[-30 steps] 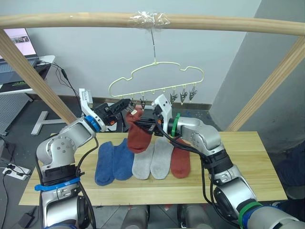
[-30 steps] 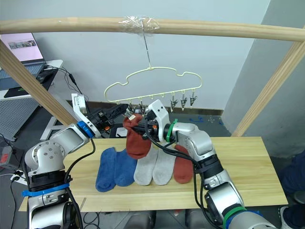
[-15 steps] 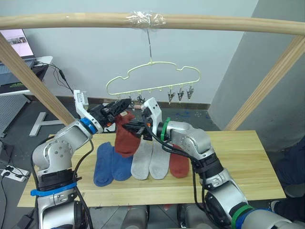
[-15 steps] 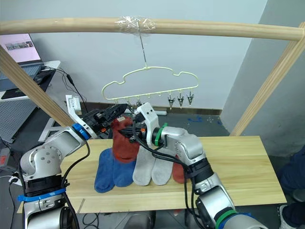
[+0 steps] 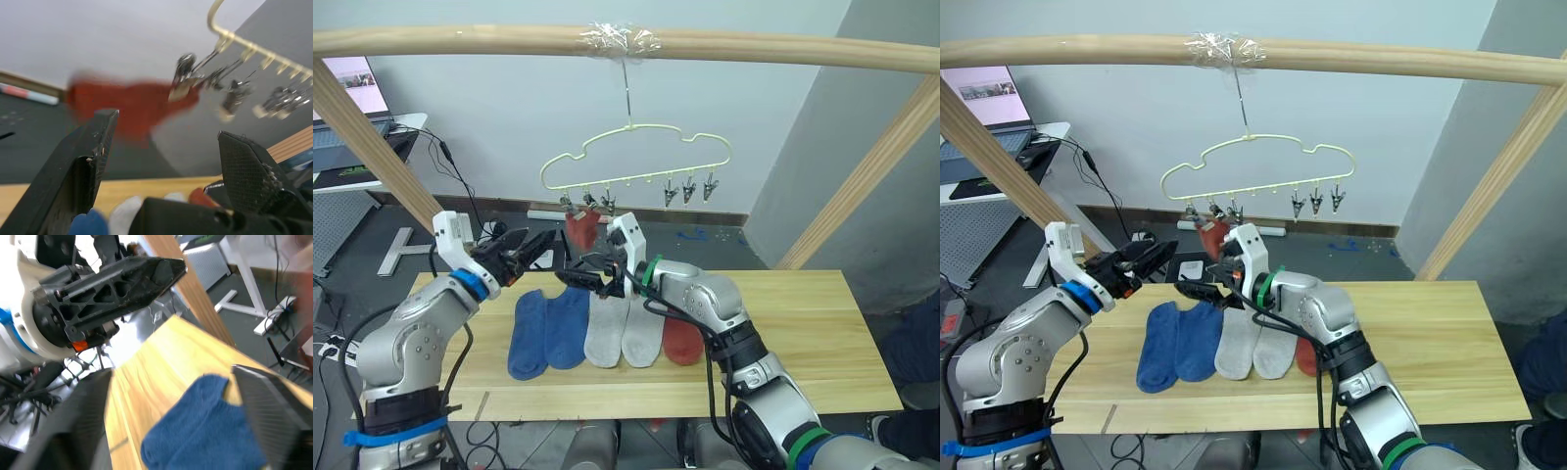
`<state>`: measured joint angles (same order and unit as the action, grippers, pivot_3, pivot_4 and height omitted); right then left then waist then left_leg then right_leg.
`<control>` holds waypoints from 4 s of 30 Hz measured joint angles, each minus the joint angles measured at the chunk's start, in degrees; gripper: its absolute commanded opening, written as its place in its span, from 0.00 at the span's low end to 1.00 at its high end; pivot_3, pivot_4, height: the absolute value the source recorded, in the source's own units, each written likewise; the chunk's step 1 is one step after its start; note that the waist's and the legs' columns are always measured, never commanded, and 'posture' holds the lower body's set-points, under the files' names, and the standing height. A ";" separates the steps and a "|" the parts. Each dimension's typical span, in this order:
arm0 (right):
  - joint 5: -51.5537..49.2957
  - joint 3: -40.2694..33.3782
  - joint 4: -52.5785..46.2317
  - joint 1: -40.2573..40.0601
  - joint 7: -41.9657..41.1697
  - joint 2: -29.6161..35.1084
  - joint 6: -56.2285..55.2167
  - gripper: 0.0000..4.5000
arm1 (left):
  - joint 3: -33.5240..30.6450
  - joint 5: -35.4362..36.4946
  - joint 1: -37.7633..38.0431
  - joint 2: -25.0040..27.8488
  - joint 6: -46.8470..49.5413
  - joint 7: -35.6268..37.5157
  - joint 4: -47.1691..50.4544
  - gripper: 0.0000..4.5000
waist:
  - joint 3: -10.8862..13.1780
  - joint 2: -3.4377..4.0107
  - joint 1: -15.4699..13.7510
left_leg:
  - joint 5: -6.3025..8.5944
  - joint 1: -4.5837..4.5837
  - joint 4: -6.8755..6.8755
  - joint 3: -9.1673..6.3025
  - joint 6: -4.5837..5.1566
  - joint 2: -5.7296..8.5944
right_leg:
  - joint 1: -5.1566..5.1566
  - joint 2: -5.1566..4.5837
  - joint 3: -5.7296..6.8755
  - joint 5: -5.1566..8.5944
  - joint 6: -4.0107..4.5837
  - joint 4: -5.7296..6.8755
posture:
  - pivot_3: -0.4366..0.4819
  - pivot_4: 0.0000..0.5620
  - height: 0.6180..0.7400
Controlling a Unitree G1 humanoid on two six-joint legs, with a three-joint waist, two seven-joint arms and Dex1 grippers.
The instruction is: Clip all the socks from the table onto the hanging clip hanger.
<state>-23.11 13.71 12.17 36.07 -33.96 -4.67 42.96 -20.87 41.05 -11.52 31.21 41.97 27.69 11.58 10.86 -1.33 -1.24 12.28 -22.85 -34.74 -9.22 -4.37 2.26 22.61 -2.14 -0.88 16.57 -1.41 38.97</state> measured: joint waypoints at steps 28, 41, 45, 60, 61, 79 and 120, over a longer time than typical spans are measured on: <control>2.65 -7.93 -29.69 -12.37 1.95 21.50 -2.20 1.00 | 18.10 -27.46 -10.47 -9.49 -29.15 -2.27 -12.48 0.43 | 0.04 0.03 0.84 | 0.01 -0.02 -0.10 0.00 0.21 0.04 | -0.13 0.00 0.05 -0.01 -0.05 -0.03 | 0.54 0.32 1.00; 1.05 -10.26 -32.45 -12.22 4.23 22.25 0.25 1.00 | 20.38 -35.22 -18.06 -13.36 -41.77 -3.46 -27.93 0.43 | 0.03 0.02 1.33 | 0.01 0.00 -0.13 0.00 0.21 0.10 | -0.17 0.07 0.11 -0.03 -0.08 -0.02 | 0.51 0.29 1.00; 0.99 -10.27 -32.71 -12.12 4.62 22.27 0.42 1.00 | 20.45 -35.92 -20.61 -14.50 -44.01 -3.53 -32.33 0.43 | 0.03 0.02 1.45 | 0.01 0.00 -0.14 0.01 0.21 0.11 | -0.17 0.10 0.10 -0.05 -0.10 -0.02 | 0.51 0.29 1.00; 0.97 -10.69 -33.38 -12.13 5.72 23.37 0.92 1.00 | 20.31 -28.50 -12.27 -15.36 -35.58 2.52 -21.10 0.43 | 0.03 0.02 2.54 | 0.00 0.02 -0.16 -0.02 0.22 0.06 | -0.19 0.09 0.09 -0.05 -0.10 0.02 | 0.52 0.29 1.00; 0.97 -10.69 -33.38 -12.13 5.75 23.38 0.92 1.00 | 20.28 -28.78 -11.78 -15.02 -35.48 1.73 -20.37 0.43 | 0.03 0.02 2.59 | 0.00 0.02 -0.16 -0.01 0.22 0.06 | -0.19 0.09 0.08 -0.05 -0.10 0.02 | 0.52 0.29 1.00; 0.99 -10.67 -33.15 -11.19 5.66 23.68 0.68 1.00 | 17.68 -34.32 -25.39 -15.97 -47.58 -5.98 -41.89 0.43 | 0.02 0.01 1.89 | -0.04 0.05 -0.23 0.03 0.29 0.16 | -0.25 0.10 0.08 -0.12 -0.22 0.00 | 0.51 0.30 1.00; -6.04 -12.34 -37.83 -10.74 -1.51 27.69 -1.37 1.00 | 16.72 -36.67 -17.82 -16.82 -44.86 -10.26 -29.08 0.43 | 0.04 0.00 2.85 | -0.06 0.05 -0.23 0.01 0.33 0.10 | -0.27 0.06 0.07 -0.13 -0.23 0.02 | 0.52 0.35 1.00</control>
<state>-29.16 1.37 -25.65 25.34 -35.47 23.02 41.58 -4.15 4.38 -29.34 14.39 -2.89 17.44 -17.50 10.89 -1.32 1.61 12.23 -22.80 -34.97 -9.22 -4.05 2.35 22.34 -2.08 -0.81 16.44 -1.64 38.99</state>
